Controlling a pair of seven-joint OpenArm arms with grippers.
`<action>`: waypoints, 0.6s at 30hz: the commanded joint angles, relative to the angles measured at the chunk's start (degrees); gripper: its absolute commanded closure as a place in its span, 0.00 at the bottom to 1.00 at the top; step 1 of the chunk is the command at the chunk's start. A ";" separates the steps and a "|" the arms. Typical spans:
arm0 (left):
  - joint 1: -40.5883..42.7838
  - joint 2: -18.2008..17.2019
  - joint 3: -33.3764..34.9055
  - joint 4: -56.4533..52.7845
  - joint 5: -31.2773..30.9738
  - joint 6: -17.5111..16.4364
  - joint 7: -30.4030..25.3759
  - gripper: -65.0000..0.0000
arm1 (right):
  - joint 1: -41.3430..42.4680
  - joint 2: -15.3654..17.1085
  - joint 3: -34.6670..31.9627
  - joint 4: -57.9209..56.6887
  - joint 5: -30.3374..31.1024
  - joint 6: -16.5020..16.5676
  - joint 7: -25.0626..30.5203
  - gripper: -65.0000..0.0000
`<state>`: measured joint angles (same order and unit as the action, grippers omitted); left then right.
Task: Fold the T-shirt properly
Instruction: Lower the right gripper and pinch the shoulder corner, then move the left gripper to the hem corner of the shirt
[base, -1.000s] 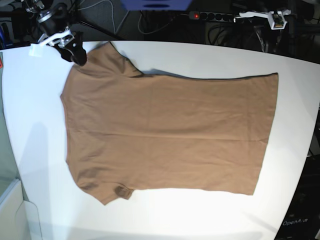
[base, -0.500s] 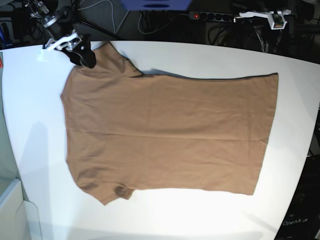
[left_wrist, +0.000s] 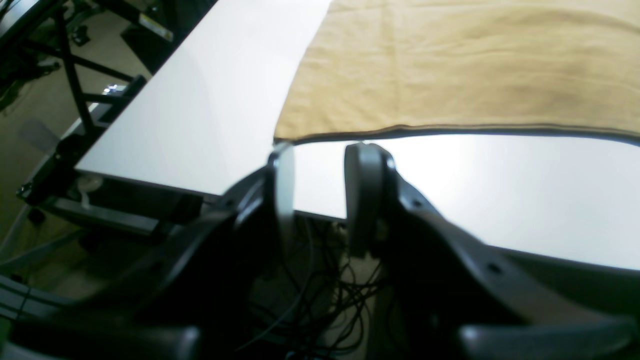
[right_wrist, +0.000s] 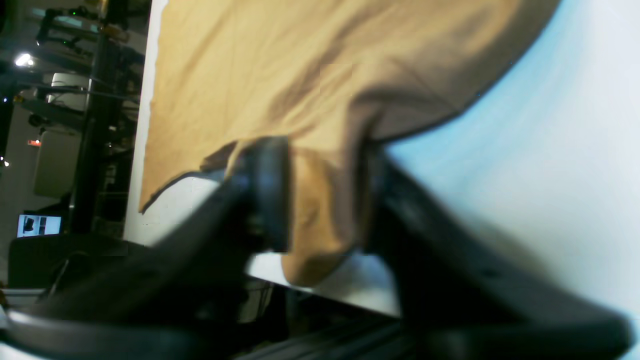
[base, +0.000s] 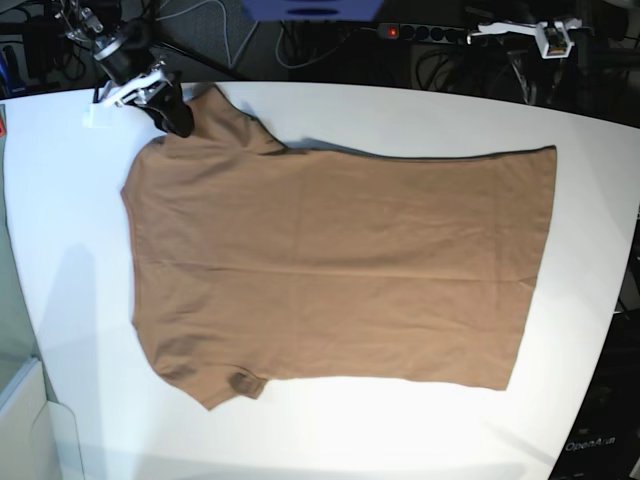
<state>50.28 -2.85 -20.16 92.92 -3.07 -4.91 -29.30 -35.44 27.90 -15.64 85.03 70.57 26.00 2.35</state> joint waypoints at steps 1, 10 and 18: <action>0.84 -0.18 -0.36 0.83 -0.31 0.12 -1.60 0.74 | -0.21 0.72 0.30 0.55 0.86 0.77 0.86 0.90; -1.53 -0.88 -0.28 2.86 -0.31 -0.24 11.50 0.74 | -0.21 0.89 0.30 0.55 0.86 0.77 0.86 0.99; -8.66 1.23 -8.45 12.00 -4.36 -16.68 36.11 0.74 | -0.21 0.89 0.12 0.55 0.78 0.77 0.86 0.99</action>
<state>41.32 -1.34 -28.29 103.61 -7.07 -22.15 9.30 -35.33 27.99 -15.70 84.99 70.50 25.85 2.31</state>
